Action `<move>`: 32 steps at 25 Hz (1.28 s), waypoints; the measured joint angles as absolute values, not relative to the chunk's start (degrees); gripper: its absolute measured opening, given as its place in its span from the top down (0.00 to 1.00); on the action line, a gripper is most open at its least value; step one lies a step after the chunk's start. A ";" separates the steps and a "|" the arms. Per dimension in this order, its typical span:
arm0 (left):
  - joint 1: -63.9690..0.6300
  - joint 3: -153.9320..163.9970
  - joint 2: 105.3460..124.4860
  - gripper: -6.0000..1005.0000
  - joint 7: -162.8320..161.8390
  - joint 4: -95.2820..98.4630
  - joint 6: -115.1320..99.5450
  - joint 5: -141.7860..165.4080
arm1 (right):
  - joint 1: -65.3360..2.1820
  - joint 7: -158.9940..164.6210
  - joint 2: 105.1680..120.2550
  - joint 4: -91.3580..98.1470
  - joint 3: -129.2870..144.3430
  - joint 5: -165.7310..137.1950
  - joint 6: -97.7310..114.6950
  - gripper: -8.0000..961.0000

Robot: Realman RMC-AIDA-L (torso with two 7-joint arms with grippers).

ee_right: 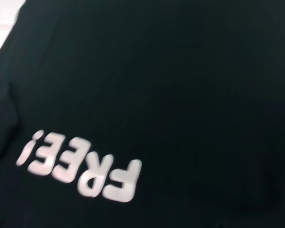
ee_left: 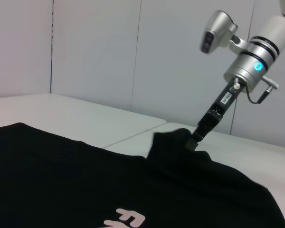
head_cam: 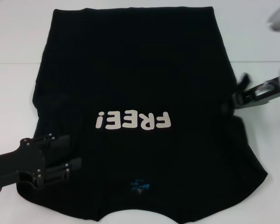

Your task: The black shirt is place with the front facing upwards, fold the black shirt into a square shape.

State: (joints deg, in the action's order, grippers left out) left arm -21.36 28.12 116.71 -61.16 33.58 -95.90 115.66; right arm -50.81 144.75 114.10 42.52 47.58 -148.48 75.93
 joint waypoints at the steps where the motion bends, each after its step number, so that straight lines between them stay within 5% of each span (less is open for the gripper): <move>1: -21.28 28.12 116.72 0.30 -61.15 33.57 -95.90 115.66 | -51.31 144.82 114.39 42.51 48.42 -148.78 76.10 0.97; 9: -20.59 27.83 116.80 0.30 -61.17 33.51 -95.83 115.28 | -52.51 142.99 116.01 42.60 51.10 -146.51 77.01 0.97; 15: -20.49 24.22 116.86 0.30 -64.15 33.17 -97.03 115.13 | -46.74 130.68 115.23 41.79 48.03 -129.46 79.77 0.80; 18: -20.76 21.86 116.65 0.30 -69.99 33.31 -98.25 115.12 | -42.73 121.28 115.00 40.72 45.87 -120.41 81.87 0.58; 21: -20.97 20.03 115.89 0.30 -78.42 34.10 -99.42 115.14 | -38.90 110.73 115.03 39.17 44.82 -115.23 83.76 0.50; 32: -22.52 20.92 112.55 0.30 -111.82 45.59 -101.23 126.57 | -31.16 74.01 119.79 35.43 44.86 -114.32 83.88 0.23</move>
State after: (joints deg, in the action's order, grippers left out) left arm -22.52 20.92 112.55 -111.82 45.59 -101.23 126.57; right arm -31.16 74.01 119.79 35.43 44.86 -114.32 83.88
